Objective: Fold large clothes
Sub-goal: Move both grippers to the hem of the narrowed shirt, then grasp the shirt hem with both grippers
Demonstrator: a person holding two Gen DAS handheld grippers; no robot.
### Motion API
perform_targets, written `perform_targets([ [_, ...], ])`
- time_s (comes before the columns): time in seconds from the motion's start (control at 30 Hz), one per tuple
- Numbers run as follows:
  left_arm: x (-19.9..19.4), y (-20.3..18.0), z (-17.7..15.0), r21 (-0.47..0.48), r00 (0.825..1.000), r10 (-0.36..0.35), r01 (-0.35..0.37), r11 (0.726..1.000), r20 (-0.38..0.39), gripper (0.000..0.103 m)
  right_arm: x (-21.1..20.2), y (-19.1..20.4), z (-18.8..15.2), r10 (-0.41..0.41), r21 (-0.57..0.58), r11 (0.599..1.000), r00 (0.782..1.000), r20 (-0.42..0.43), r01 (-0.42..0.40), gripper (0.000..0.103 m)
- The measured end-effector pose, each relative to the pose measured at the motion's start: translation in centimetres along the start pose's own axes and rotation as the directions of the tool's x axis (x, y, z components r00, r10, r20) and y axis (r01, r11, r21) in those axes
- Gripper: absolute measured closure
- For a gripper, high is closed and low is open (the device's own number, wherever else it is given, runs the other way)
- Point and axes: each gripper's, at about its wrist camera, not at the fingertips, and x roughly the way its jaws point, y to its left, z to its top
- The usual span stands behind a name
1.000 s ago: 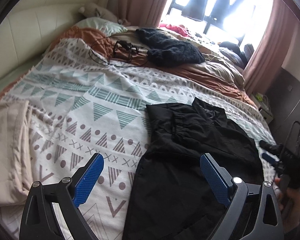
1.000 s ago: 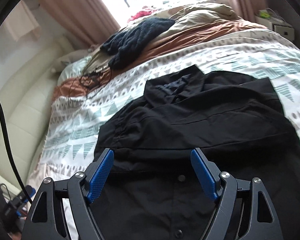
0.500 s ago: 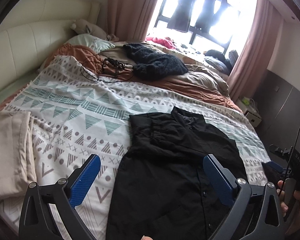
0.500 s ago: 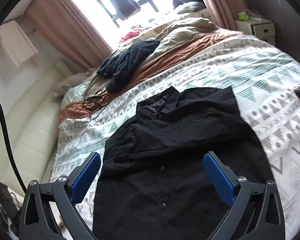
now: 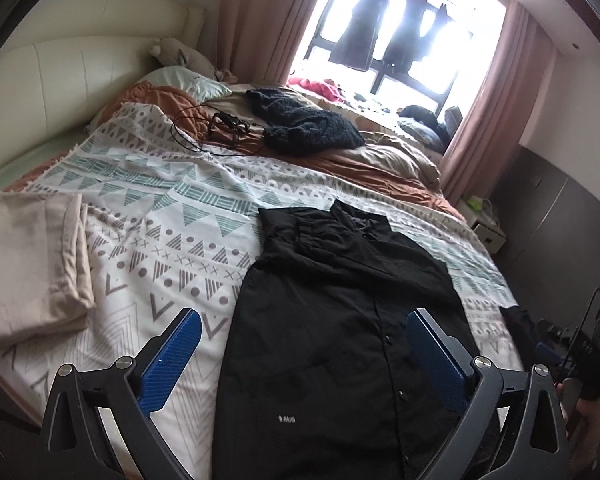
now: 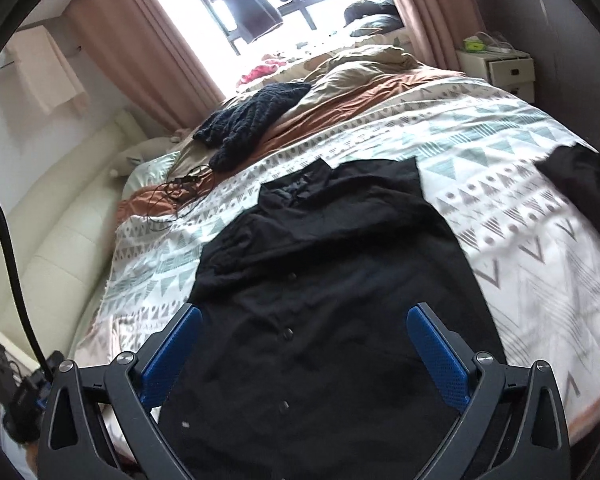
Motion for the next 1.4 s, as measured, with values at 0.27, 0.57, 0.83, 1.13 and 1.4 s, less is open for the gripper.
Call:
perform_targets([
  [0.27, -5.0, 0.2, -2.3, 0.009, 0.999, -0.028, 0.027, 1.000, 0.030, 0.001, -6.3, -2.4, -4.0, 0.004, 0.052, 0.999, 0.998, 0.063, -0.008, 0.000],
  [0.57, -8.6, 2.8, -5.6, -0.002, 0.999, -0.031, 0.031, 1.000, 0.024, 0.001, -11.1, -5.5, -9.1, 0.014, 0.106, 0.994, 0.994, 0.107, -0.026, 0.000],
  [0.83, -8.5, 6.1, -9.0, -0.045, 0.999, 0.001, -0.003, 0.999, -0.048, 0.020, -13.1, -8.3, -11.2, -0.011, 0.117, 0.993, 0.994, 0.106, -0.001, 0.000],
  [1.13, -6.9, 9.2, -13.2, -0.108, 0.990, -0.010, -0.005, 0.994, -0.140, 0.034, -14.2, -11.9, -13.6, -0.028, 0.160, 0.987, 0.996, 0.090, 0.014, 0.001],
  [1.4, -3.4, 10.4, -15.7, -0.158, 0.973, -0.052, 0.016, 0.987, -0.226, 0.046, -10.6, -14.9, -16.5, -0.001, 0.198, 0.980, 1.000, -0.023, 0.005, 0.021],
])
